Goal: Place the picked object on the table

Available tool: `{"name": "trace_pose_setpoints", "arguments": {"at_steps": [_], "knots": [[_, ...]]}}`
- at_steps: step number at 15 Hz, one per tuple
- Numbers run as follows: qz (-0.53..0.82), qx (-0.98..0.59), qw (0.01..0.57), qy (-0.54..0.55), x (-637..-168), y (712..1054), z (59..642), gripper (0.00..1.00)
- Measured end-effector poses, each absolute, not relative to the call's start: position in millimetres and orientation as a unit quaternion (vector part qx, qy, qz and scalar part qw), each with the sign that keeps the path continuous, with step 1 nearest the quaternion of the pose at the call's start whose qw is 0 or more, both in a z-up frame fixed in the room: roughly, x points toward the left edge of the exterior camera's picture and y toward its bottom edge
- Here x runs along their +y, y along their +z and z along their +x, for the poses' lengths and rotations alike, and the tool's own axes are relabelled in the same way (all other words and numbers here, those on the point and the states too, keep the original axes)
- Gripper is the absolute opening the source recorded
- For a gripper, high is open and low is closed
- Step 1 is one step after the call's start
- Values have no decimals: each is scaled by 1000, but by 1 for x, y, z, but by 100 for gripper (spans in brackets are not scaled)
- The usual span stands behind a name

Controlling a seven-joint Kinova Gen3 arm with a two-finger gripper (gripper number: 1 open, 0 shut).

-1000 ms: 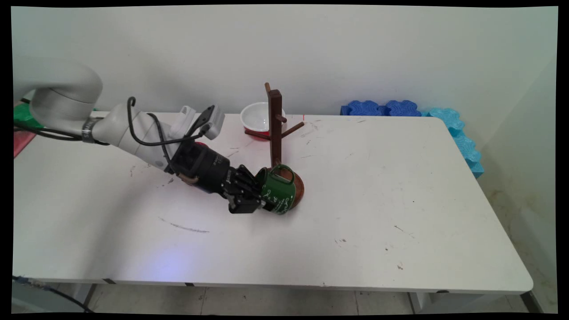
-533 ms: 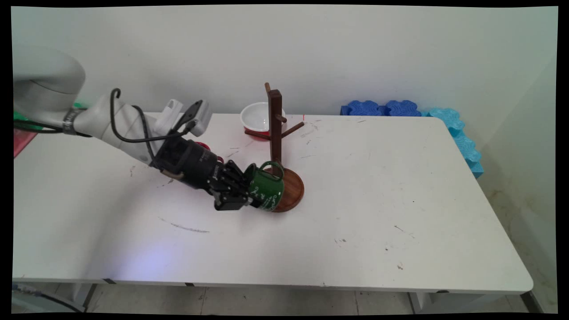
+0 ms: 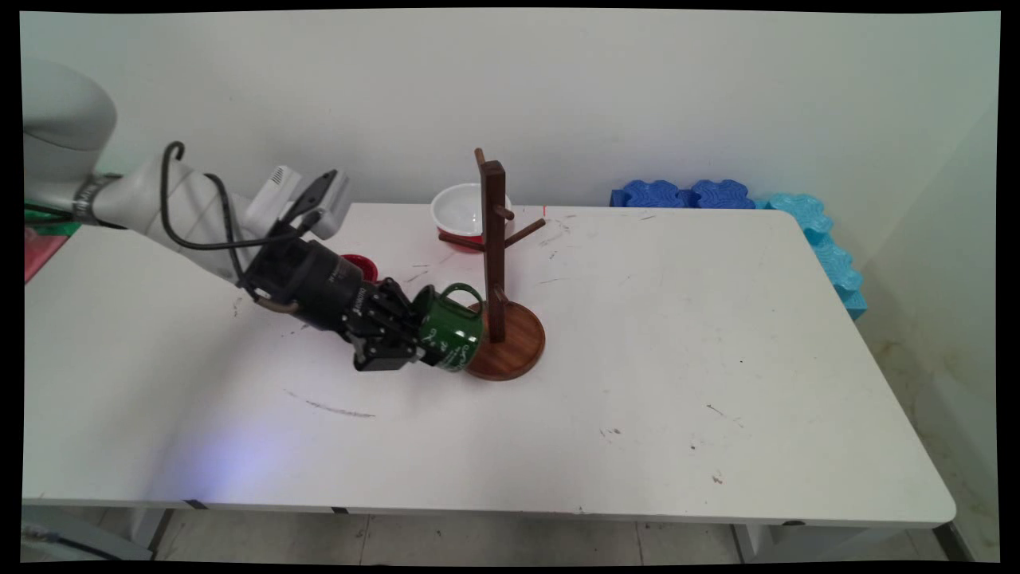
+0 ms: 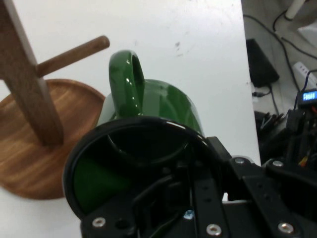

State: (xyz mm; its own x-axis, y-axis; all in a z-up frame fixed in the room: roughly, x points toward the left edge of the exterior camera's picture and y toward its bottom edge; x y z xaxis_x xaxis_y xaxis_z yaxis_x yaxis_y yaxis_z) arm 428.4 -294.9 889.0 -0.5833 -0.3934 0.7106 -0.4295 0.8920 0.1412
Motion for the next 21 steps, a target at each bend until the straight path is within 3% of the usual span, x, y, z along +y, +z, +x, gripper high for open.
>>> {"name": "trace_pose_setpoints", "arguments": {"at_steps": [21], "knots": [[188, -941, 272, 70, -269, 906, 476, 0]]}}
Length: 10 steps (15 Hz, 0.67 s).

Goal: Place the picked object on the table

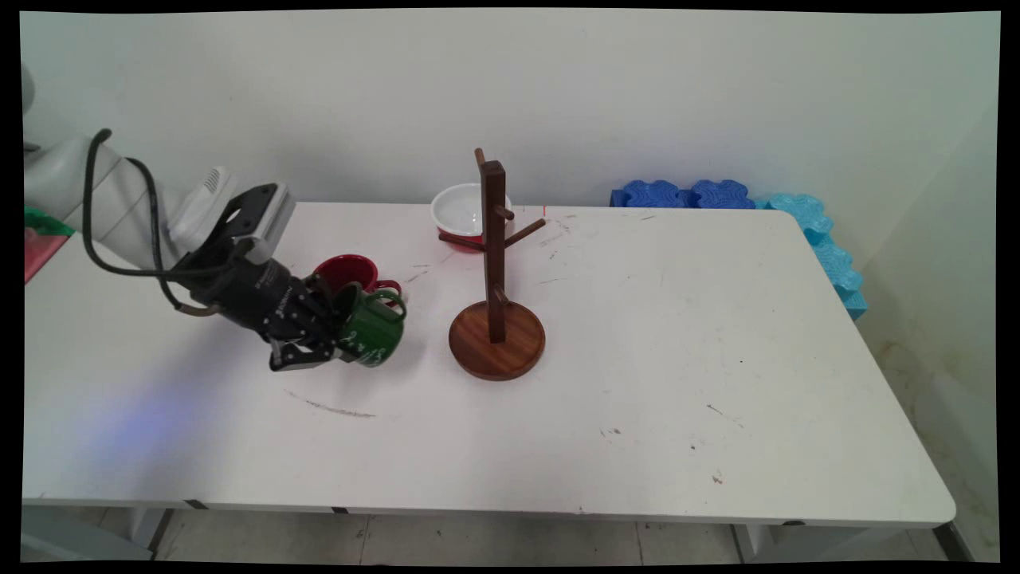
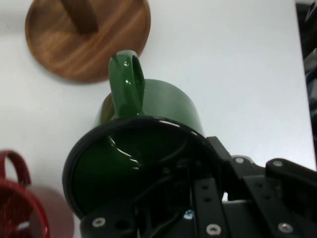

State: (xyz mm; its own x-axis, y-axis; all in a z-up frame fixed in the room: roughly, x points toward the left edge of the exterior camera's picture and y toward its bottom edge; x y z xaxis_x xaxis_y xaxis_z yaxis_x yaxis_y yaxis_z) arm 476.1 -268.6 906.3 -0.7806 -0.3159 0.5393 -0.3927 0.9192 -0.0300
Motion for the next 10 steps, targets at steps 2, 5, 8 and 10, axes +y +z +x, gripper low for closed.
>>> {"name": "trace_pose_setpoints", "arguments": {"at_steps": [2, 5, 8, 10], "knots": [[187, -945, 258, 74, -266, 905, 481, 0], [186, -950, 236, 80, -262, 900, 488, 0], [186, -956, 212, 84, -256, 892, 495, 0], [187, -958, 199, 85, -253, 886, 498, 0]]}}
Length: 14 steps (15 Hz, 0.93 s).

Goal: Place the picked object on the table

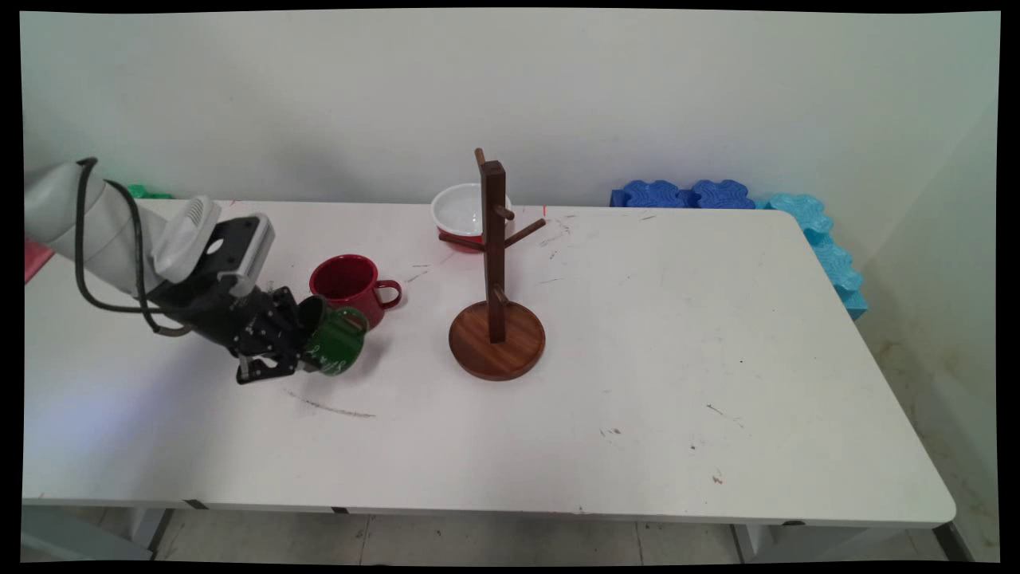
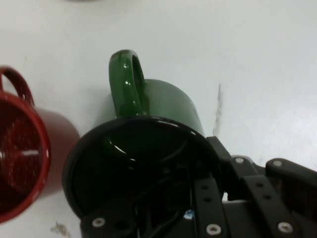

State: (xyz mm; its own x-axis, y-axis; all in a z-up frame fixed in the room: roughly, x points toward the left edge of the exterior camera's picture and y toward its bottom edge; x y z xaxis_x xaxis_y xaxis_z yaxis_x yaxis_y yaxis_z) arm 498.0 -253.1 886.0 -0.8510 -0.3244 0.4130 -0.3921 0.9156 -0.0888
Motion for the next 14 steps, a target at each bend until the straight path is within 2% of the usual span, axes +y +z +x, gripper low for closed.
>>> {"name": "trace_pose_setpoints", "arguments": {"at_steps": [14], "knots": [[184, -967, 151, 93, -246, 862, 504, 0]]}}
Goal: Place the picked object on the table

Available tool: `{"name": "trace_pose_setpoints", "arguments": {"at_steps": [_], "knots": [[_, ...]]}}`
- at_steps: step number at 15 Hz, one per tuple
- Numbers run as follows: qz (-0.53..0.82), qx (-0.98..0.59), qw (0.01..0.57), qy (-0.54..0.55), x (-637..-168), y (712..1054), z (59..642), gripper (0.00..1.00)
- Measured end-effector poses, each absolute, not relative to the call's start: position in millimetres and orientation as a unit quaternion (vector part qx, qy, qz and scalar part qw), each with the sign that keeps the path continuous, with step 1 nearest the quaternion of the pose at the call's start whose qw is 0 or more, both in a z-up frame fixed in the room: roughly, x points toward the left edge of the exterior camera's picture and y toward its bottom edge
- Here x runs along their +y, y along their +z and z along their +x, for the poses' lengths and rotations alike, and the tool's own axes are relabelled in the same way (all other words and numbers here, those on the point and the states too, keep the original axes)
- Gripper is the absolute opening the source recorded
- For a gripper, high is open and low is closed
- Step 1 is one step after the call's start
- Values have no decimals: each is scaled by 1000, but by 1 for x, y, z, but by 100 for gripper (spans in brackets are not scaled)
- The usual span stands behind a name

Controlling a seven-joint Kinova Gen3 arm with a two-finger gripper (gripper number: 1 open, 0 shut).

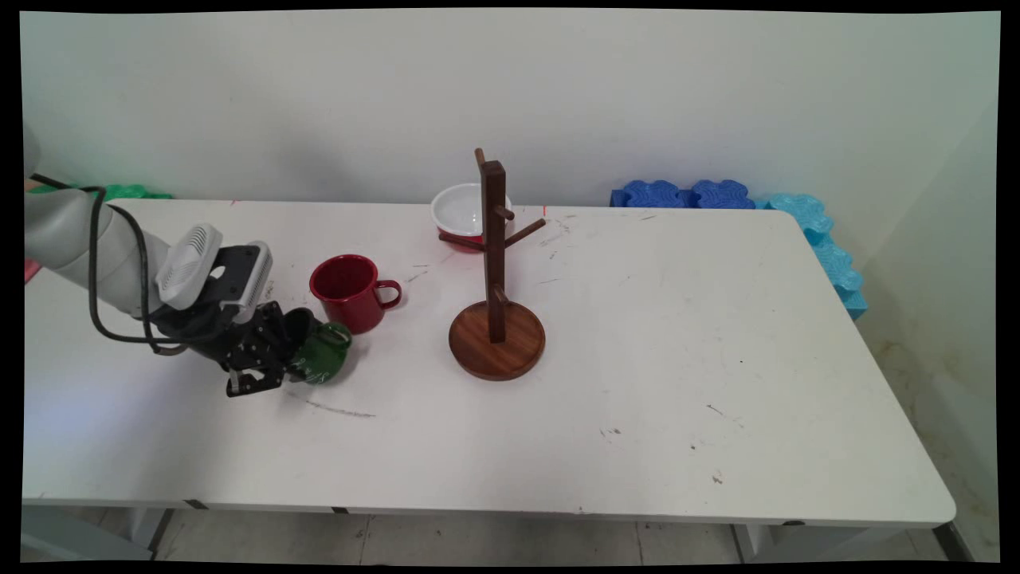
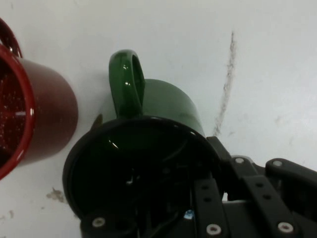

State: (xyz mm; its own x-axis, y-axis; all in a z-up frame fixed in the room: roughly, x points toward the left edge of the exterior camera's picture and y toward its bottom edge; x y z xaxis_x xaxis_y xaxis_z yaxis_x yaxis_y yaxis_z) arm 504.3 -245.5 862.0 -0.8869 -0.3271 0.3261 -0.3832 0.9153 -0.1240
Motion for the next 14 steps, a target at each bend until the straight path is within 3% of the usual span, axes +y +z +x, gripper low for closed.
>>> {"name": "trace_pose_setpoints", "arguments": {"at_steps": [5, 6, 14], "knots": [[183, -968, 144, 95, -245, 858, 504, 0], [183, -968, 143, 95, -245, 857, 504, 100], [178, -969, 142, 97, -246, 854, 503, 100]]}}
